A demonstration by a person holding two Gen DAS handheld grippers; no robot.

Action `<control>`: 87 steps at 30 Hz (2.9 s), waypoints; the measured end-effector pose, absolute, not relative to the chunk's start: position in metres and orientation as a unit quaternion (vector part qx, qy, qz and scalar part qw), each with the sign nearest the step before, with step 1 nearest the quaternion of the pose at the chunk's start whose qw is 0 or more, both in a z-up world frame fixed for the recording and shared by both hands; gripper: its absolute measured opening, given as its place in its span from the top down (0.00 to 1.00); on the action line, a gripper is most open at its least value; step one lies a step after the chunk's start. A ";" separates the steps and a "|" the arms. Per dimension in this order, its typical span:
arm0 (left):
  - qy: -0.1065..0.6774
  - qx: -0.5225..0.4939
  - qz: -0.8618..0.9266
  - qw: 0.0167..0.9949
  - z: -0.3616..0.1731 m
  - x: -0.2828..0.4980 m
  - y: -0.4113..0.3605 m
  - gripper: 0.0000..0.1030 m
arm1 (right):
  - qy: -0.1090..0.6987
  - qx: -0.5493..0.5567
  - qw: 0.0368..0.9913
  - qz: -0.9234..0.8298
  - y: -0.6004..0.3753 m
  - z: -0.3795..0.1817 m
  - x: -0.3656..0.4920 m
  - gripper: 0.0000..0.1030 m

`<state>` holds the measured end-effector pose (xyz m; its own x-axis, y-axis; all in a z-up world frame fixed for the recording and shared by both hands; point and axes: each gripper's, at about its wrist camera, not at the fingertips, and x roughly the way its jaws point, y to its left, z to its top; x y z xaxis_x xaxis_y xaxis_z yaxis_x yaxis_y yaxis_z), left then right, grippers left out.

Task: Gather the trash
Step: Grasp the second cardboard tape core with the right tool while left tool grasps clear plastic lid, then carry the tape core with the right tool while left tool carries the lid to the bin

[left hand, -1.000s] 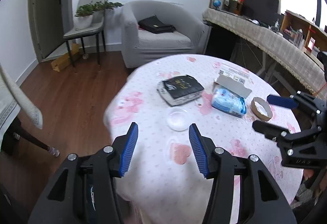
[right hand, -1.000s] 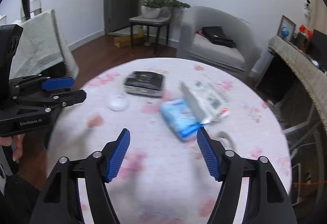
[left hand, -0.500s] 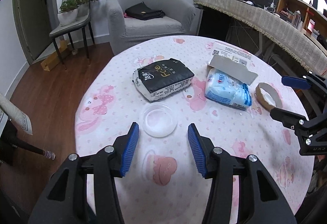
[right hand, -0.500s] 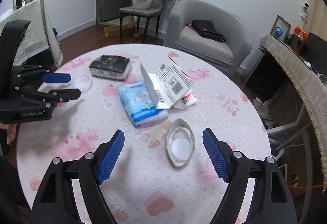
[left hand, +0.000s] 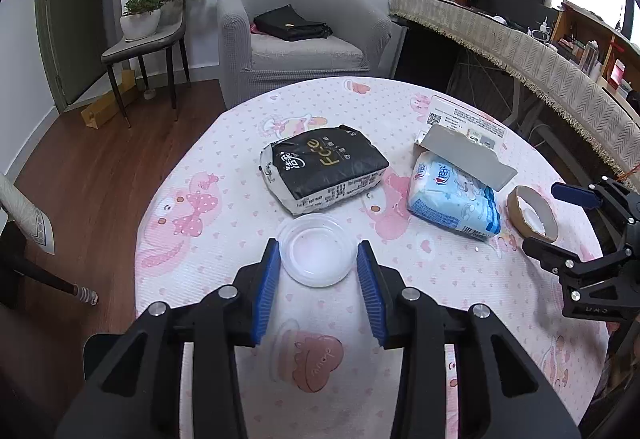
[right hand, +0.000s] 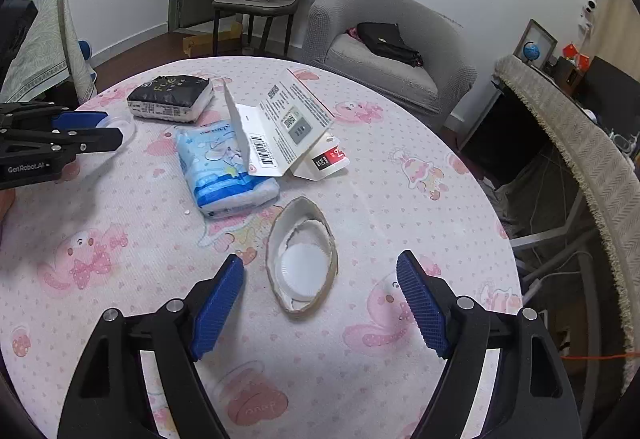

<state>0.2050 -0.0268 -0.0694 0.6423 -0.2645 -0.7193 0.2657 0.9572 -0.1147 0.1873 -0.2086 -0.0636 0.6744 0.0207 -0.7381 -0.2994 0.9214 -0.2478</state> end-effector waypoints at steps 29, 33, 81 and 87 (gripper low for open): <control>0.375 -0.011 -0.157 0.914 -0.051 0.173 0.003 0.59 | 0.389 -0.167 0.903 0.073 -0.191 -0.057 0.195 0.33; 0.372 -0.019 -0.156 0.915 -0.048 0.169 0.010 0.59 | 0.397 -0.174 0.899 0.063 -0.188 -0.063 0.196 0.35; 0.391 -0.045 -0.059 0.918 -0.065 0.111 0.146 0.59 | 0.364 -0.100 0.900 0.219 -0.035 -0.023 0.158 0.67; 0.420 -0.048 -0.034 0.905 -0.092 0.105 0.181 0.59 | 0.373 -0.083 0.889 0.252 0.001 -0.026 0.158 0.66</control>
<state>0.1054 0.1810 -0.0918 0.6443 -0.1026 -0.7579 0.0222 0.9930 -0.1156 0.1577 0.0007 -0.0264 0.5948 0.3867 -0.7047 -0.5112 0.8586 0.0397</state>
